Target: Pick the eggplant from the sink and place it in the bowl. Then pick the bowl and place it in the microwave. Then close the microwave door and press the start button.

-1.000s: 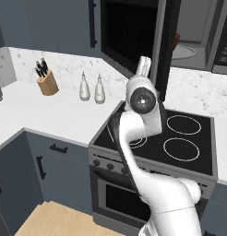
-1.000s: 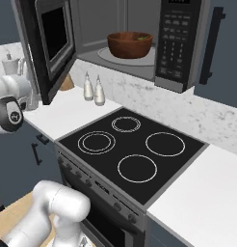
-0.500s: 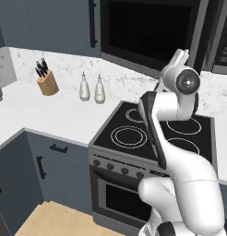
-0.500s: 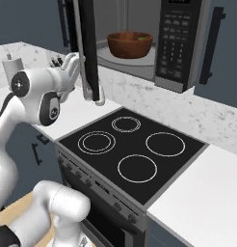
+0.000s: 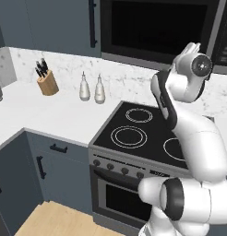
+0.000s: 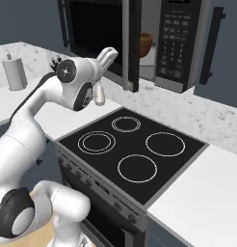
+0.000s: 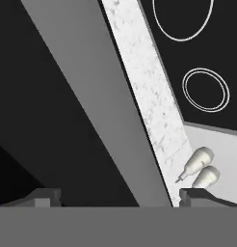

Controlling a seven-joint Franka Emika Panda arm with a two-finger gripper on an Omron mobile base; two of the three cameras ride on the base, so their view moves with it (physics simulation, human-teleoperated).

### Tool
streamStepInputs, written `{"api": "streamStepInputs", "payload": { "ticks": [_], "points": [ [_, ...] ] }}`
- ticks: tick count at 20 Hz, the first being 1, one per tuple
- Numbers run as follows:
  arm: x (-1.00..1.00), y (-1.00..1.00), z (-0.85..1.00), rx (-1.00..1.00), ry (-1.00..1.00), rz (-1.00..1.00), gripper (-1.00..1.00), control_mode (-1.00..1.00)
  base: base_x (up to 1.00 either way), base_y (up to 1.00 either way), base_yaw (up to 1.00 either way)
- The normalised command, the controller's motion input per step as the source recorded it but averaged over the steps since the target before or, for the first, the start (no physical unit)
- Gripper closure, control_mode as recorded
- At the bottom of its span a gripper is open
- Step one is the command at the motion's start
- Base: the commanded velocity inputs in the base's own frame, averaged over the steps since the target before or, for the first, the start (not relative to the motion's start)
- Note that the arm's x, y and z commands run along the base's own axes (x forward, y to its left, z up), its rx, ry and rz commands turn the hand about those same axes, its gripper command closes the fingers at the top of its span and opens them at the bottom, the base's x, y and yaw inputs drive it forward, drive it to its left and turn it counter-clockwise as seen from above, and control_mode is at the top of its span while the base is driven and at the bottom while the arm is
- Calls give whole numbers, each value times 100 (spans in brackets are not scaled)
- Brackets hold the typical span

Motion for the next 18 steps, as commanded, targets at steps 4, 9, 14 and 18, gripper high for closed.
{"api": "streamStepInputs", "payload": {
  "ticks": [4,9,14,18],
  "points": [
    [71,-25,12,3,9,3,-100,-100,0,0,0],
    [60,-21,0,1,0,0,-100,-100,0,0,0],
    [59,-22,0,2,0,0,-100,-100,0,0,0],
    [72,-4,0,0,0,0,-100,-100,0,0,0]
  ]
}}
